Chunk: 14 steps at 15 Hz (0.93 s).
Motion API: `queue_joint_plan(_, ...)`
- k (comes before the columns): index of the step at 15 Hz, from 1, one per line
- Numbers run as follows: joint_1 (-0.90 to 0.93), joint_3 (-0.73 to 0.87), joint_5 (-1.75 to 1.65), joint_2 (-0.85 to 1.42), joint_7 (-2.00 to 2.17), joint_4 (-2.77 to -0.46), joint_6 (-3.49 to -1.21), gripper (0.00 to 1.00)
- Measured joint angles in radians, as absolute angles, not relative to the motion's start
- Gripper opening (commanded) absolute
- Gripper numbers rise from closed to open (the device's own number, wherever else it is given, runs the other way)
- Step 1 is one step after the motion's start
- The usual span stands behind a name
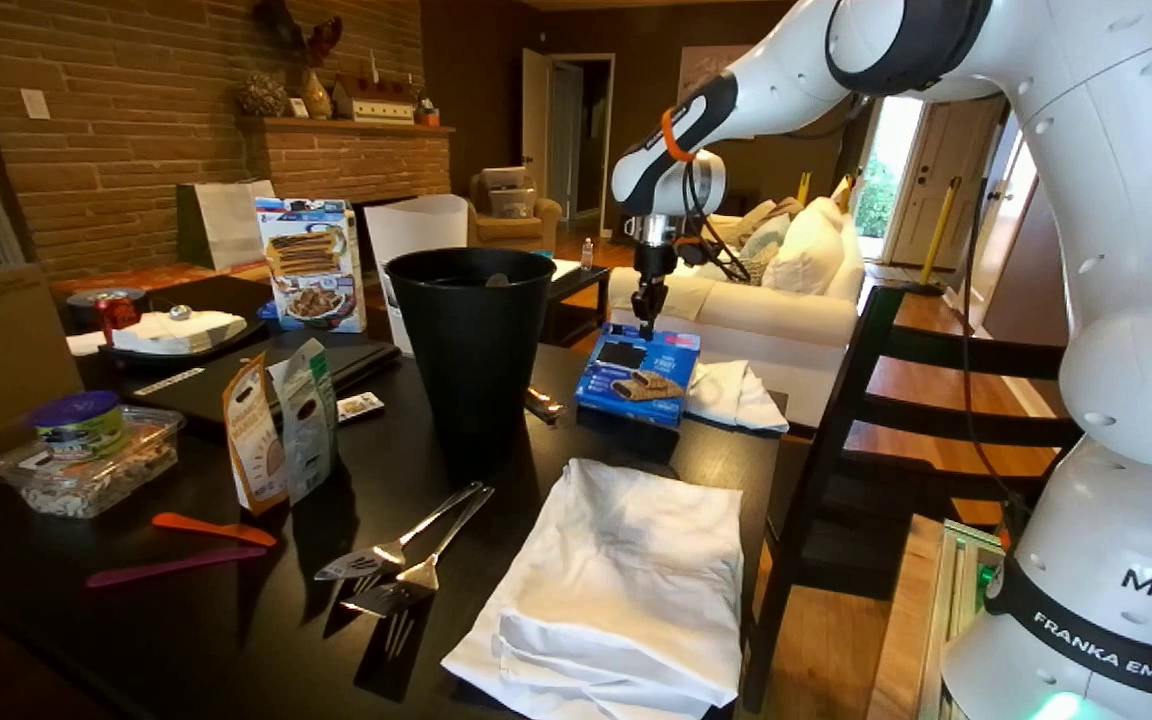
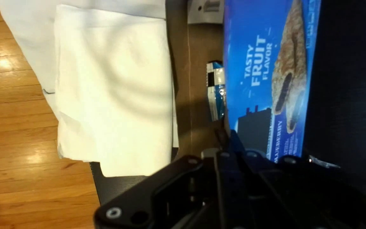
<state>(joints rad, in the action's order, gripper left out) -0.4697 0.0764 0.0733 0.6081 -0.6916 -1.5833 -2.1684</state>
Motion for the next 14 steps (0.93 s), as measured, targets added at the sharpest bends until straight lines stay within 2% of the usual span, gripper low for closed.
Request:
queue_joint_plan(6, -0.335, 0.163, -0.086, 0.489, -0.465, -1.851, -2.425, 0.0)
queue_joint_plan(14, -0.177, 0.262, -0.39, 0.364, -0.181, -2.04, -2.627, 0.0)
